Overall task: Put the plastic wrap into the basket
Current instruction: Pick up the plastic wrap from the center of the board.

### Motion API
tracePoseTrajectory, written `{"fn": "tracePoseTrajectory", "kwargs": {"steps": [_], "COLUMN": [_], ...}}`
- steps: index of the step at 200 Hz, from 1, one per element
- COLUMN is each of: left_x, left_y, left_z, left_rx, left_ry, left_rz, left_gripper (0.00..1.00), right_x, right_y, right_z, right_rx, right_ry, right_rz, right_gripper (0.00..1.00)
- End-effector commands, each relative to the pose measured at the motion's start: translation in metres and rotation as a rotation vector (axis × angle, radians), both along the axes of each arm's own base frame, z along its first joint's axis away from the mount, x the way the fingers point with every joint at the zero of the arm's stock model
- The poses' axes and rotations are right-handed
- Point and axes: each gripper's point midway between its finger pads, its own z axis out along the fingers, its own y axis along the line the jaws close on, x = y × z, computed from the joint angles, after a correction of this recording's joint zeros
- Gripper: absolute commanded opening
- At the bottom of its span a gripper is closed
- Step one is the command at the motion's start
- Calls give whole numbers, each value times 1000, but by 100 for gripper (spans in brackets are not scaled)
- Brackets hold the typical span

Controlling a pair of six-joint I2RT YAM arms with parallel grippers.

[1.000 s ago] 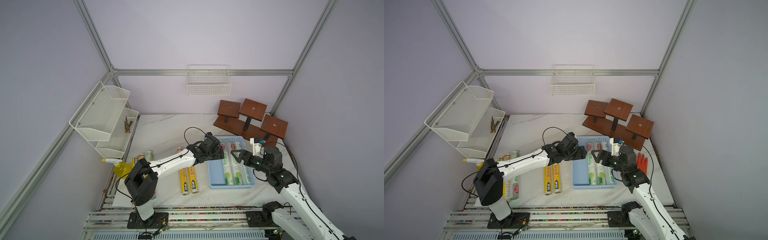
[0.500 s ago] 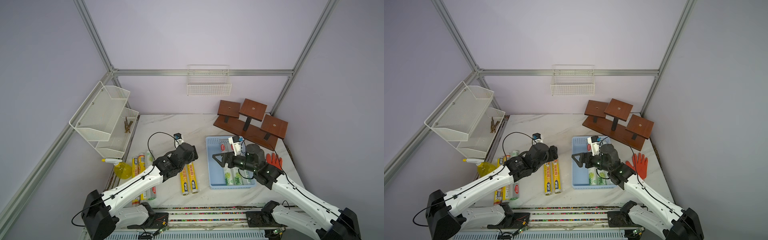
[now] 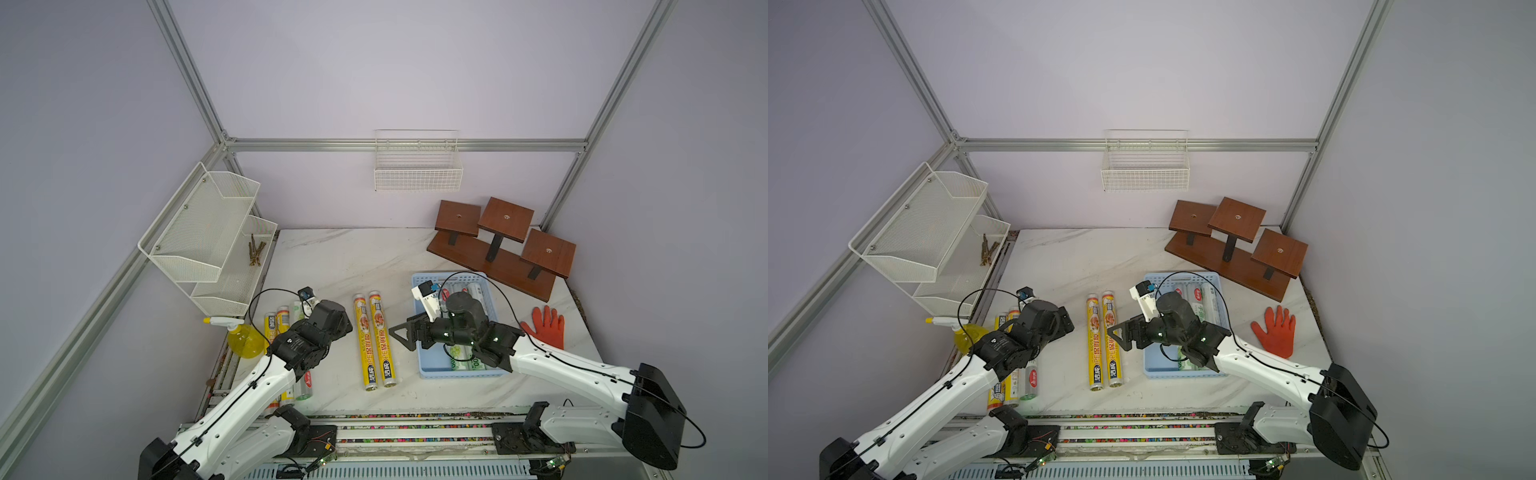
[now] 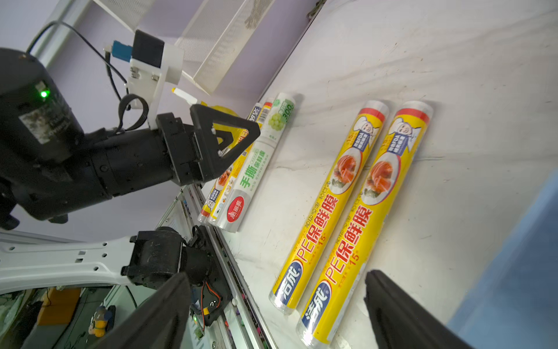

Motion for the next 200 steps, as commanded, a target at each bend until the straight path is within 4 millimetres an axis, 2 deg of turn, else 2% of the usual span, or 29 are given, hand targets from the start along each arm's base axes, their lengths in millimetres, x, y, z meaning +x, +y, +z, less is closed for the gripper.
{"fn": "tracePoseTrajectory", "kwargs": {"steps": [1,47,52,54,57,76,112,149,200], "left_x": [-7,-11,-11,-11,-12,-9,-2,4,11], "left_y": [12,42,48,50,52,64,73,73,65], "left_z": [-13,-40,-41,-42,-44,-52,-60,-71,-91], "left_rx": [-46,-126,-122,-120,-118,-115,-69,-36,-37], "left_ry": [39,102,106,106,110,140,225,293,369], "left_rz": [24,140,162,169,179,203,196,161,98], "left_gripper": [92,92,92,92,92,91,92,92,88], "right_x": [-6,-11,-11,-10,-10,-6,-7,-6,-4], "right_y": [26,68,71,74,76,87,109,116,112], "right_z": [10,-15,-13,-22,-27,-37,-44,-52,-54], "right_rx": [12,-74,-76,-96,-109,-132,-111,-121,-141], "right_ry": [-62,-61,-75,-67,-68,-81,-46,-13,-19], "right_rz": [59,81,78,77,75,70,105,108,90], "right_gripper": [95,99,99,99,99,99,99,99,99]}}
